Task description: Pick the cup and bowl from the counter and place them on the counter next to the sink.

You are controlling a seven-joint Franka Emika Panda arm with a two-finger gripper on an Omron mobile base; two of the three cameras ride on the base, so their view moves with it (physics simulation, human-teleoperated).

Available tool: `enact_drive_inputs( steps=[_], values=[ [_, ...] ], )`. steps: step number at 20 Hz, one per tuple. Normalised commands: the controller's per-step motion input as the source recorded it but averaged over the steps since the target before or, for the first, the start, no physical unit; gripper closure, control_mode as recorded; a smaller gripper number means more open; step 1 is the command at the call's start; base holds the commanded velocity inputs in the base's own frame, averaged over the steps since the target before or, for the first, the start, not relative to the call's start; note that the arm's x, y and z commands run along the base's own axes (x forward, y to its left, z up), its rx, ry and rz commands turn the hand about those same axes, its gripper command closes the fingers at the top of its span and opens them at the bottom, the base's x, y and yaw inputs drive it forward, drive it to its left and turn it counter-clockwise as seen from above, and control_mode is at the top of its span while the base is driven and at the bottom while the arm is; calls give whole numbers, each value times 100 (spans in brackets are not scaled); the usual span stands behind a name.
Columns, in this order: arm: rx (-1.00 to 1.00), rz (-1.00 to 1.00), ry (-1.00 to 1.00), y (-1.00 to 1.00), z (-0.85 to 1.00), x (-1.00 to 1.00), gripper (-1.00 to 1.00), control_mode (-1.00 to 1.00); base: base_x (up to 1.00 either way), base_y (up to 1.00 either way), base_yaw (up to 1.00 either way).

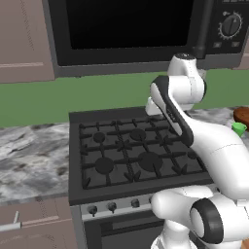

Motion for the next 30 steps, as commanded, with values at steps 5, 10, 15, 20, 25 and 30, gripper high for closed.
enact_drive_inputs(
  steps=[5, 10, 15, 20, 25, 30],
  values=[
    [0, 0, 0, -14, -36, -10, -100, -100, 0, 0, 0],
    [-1, 0, 0, -27, -44, 0, -100, -100, 0, 0, 0],
    [0, 0, 0, -55, -12, -15, -100, -100, 0, 0, 0],
    [-2, 0, 0, -69, 0, -12, -100, -100, 0, 0, 0],
    [-3, 0, 0, -68, 0, -8, -100, -100, 0, 0, 0],
    [-3, 0, 0, -79, 0, 0, -100, -100, 0, 0, 0]
  ],
)
